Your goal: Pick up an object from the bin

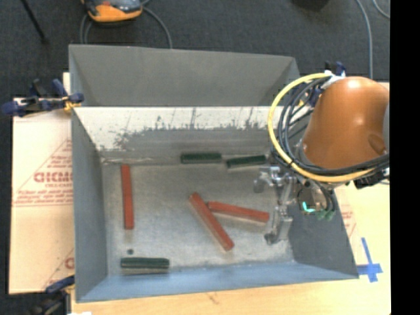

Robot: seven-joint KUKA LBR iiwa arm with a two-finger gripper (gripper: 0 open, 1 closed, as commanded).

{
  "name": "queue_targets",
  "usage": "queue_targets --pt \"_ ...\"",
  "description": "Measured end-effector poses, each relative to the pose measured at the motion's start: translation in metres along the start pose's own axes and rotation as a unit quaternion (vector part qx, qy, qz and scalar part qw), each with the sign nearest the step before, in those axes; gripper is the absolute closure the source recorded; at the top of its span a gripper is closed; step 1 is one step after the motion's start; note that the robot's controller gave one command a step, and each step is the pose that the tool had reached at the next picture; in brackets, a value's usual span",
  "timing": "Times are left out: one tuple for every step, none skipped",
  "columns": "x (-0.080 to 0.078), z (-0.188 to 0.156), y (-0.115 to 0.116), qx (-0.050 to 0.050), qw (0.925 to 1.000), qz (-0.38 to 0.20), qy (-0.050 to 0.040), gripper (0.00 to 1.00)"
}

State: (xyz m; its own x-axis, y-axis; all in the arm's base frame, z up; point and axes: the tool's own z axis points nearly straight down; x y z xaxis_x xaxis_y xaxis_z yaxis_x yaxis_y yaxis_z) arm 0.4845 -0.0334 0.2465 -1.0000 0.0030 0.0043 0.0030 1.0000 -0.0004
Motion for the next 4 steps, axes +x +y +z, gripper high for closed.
queue_targets --pt "-0.001 -0.003 0.000 0.000 1.0000 0.000 -0.0030 0.00" --pt "-0.029 0.036 -0.017 0.001 0.9995 -0.029 -0.0086 0.00" --pt "-0.030 0.097 -0.020 0.000 0.9994 -0.033 -0.0063 0.00" --pt "-0.038 0.139 -0.027 -0.001 0.9998 0.021 -0.0036 0.00"
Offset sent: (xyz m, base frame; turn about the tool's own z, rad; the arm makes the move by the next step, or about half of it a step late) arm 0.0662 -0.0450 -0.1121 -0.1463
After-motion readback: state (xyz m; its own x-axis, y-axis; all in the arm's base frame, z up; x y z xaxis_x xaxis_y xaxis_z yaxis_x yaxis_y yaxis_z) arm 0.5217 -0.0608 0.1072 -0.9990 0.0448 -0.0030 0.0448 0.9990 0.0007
